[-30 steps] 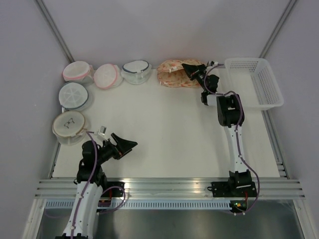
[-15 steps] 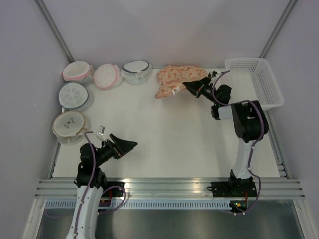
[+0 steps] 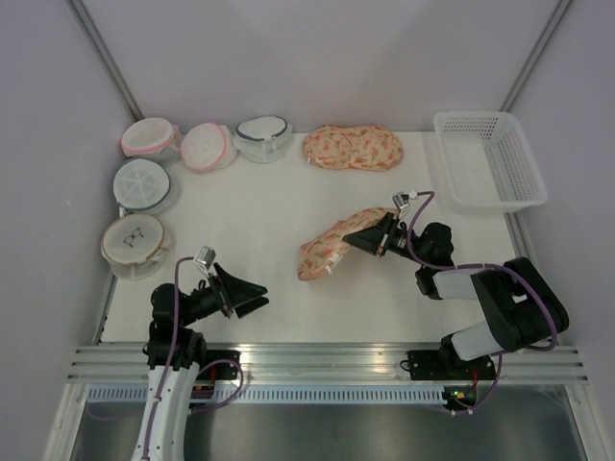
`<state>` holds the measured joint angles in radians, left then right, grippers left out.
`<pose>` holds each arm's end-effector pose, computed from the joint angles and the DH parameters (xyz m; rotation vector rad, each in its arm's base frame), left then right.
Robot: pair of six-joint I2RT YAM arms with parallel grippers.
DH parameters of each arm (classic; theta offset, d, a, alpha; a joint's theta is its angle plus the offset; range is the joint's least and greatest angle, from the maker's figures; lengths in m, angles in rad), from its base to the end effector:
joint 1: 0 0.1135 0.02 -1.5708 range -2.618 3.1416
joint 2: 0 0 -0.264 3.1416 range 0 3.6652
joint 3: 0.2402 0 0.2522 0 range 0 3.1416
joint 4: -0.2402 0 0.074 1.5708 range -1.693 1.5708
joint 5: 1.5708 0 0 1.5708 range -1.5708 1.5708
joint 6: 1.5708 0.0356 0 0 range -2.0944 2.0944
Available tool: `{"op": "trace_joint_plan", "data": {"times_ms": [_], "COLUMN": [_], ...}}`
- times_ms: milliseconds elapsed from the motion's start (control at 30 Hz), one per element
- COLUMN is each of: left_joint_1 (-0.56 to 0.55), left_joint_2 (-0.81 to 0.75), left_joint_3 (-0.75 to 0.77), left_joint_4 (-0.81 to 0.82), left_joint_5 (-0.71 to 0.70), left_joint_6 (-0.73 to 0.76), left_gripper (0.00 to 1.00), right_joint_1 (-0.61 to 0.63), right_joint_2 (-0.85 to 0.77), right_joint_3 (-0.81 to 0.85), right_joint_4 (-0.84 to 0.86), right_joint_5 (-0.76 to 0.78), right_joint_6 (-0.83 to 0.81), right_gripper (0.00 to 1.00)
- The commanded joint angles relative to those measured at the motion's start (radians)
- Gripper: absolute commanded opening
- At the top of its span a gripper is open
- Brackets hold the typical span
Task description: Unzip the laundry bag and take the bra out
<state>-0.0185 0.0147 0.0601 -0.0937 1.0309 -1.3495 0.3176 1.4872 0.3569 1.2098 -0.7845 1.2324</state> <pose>0.0896 -0.0322 0.1840 -0.3325 1.9310 -1.7953 0.2349 0.1037 0.1885 0.0660 1.8191 1.7497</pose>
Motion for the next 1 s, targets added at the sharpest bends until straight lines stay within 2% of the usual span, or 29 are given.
{"op": "trace_joint_plan", "data": {"times_ms": [0, 200, 300, 367, 467, 500, 600, 733, 833, 967], "left_joint_1": [-0.037, -0.043, -0.044, -0.047, -0.061, -0.069, -0.127, -0.236, -0.273, -0.388], "left_joint_2": [-0.064, -0.022, 0.069, 0.135, 0.301, 0.405, 0.536, 0.668, 0.662, 0.705], "left_joint_3": [-0.135, -0.190, -0.155, -0.129, 0.004, 0.068, 0.186, 0.253, 0.242, 0.227], "left_joint_4": [0.025, 0.023, -0.108, -0.136, -0.254, -0.262, -0.262, -0.200, -0.091, -0.014], "left_joint_5": [0.086, 0.054, -0.063, -0.142, -0.294, -0.320, -0.399, -0.466, -0.518, -0.645], "left_joint_6": [-0.252, -0.307, -0.176, -0.080, 0.136, 0.221, 0.306, 0.294, 0.212, 0.156], "left_gripper": [1.00, 1.00, 1.00, 1.00, 1.00, 1.00, 1.00, 1.00, 1.00, 1.00], "right_joint_1": [0.035, 0.051, 0.060, 0.063, 0.069, 0.071, 0.078, 0.086, 0.098, 0.109], "right_joint_2": [-0.056, -0.059, -0.018, 0.024, 0.096, 0.117, 0.217, 0.306, 0.305, 0.311], "right_joint_3": [-0.048, -0.131, -0.171, -0.193, -0.217, -0.217, -0.220, -0.202, -0.191, -0.173], "right_joint_4": [0.027, 0.037, 0.158, 0.201, 0.299, 0.356, 0.506, 0.548, 0.548, 0.548], "right_joint_5": [0.031, 0.064, 0.103, 0.136, 0.178, 0.179, 0.169, 0.168, 0.172, 0.169], "right_joint_6": [-0.105, -0.126, -0.090, -0.062, -0.018, -0.005, 0.051, 0.073, 0.076, 0.105], "right_gripper": [0.00, 0.00, 0.00, 0.00, 0.00, 0.00, 0.00, 0.00, 0.00, 0.00]}}
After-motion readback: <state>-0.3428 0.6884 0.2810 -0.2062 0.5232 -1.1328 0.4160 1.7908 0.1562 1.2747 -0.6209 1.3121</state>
